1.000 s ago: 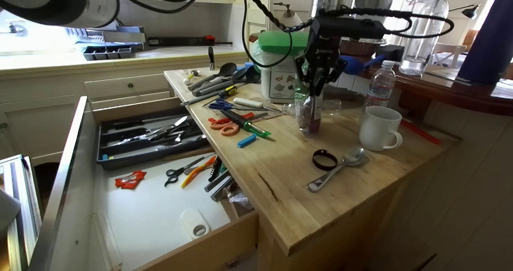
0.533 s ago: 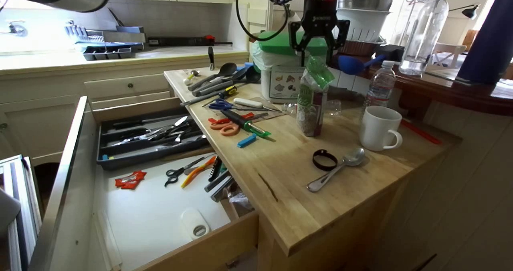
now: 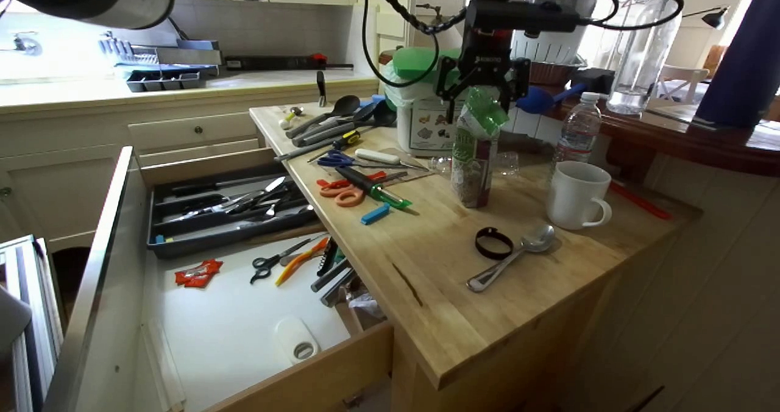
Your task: Put the packet on the right inside the open drawer.
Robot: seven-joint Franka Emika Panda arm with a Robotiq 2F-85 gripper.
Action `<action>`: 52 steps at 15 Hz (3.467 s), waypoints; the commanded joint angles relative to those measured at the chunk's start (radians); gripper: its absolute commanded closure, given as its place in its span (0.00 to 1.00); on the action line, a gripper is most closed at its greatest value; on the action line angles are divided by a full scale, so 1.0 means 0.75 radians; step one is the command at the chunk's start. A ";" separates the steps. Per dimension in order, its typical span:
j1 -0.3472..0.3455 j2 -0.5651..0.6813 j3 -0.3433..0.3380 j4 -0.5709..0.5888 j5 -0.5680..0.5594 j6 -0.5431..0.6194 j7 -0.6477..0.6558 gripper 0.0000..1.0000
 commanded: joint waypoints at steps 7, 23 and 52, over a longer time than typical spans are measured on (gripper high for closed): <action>-0.015 0.091 0.036 0.014 0.035 0.080 -0.027 0.58; 0.089 -0.356 0.004 -0.109 -0.012 -0.050 0.096 0.88; 0.276 -1.622 -0.033 -2.034 -0.123 0.038 0.122 0.88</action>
